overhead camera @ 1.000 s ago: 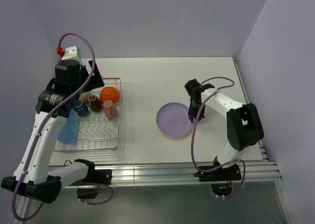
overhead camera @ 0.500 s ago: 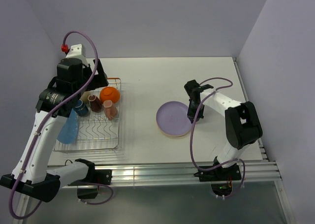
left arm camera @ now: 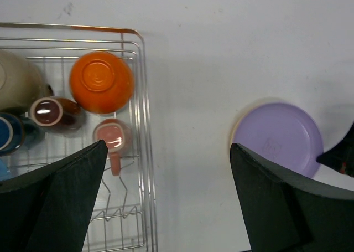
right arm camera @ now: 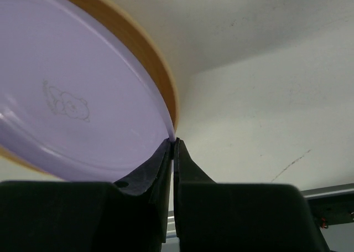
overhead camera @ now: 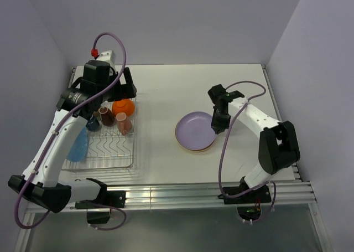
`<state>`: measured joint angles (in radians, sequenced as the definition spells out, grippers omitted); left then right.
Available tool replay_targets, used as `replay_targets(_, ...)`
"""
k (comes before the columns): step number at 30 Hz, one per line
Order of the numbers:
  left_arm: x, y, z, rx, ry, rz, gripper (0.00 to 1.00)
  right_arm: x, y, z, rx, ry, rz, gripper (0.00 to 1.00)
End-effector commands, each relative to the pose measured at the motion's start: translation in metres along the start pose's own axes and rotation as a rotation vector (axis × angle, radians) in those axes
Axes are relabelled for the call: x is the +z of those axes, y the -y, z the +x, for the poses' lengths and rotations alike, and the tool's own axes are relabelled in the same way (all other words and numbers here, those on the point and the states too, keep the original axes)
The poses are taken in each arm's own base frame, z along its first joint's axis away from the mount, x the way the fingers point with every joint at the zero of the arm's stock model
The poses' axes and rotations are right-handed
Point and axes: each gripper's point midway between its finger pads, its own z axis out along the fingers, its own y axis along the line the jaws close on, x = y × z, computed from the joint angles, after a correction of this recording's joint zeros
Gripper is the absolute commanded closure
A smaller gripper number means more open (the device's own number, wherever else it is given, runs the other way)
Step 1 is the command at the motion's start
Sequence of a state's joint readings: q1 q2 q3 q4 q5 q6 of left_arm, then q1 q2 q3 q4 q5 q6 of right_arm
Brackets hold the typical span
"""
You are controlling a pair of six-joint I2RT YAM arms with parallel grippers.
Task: Load the mixed dishes into the dish rack
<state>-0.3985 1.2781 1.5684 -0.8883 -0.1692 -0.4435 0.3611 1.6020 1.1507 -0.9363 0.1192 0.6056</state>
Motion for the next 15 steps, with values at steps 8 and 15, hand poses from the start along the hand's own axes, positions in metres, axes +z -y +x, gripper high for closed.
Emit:
replay_targets(8, -0.005, 0.074, 0.039, -0.048, -0.169, 0.430, 0.01, -0.067, -0.032, -0.006, -0.001, 0.052, -0.227, 1.00)
replay_targets(15, -0.002, 0.097, 0.054, -0.106, -0.228, 0.554, 0.01, -0.079, -0.029, 0.004, -0.013, 0.055, -0.271, 1.00)
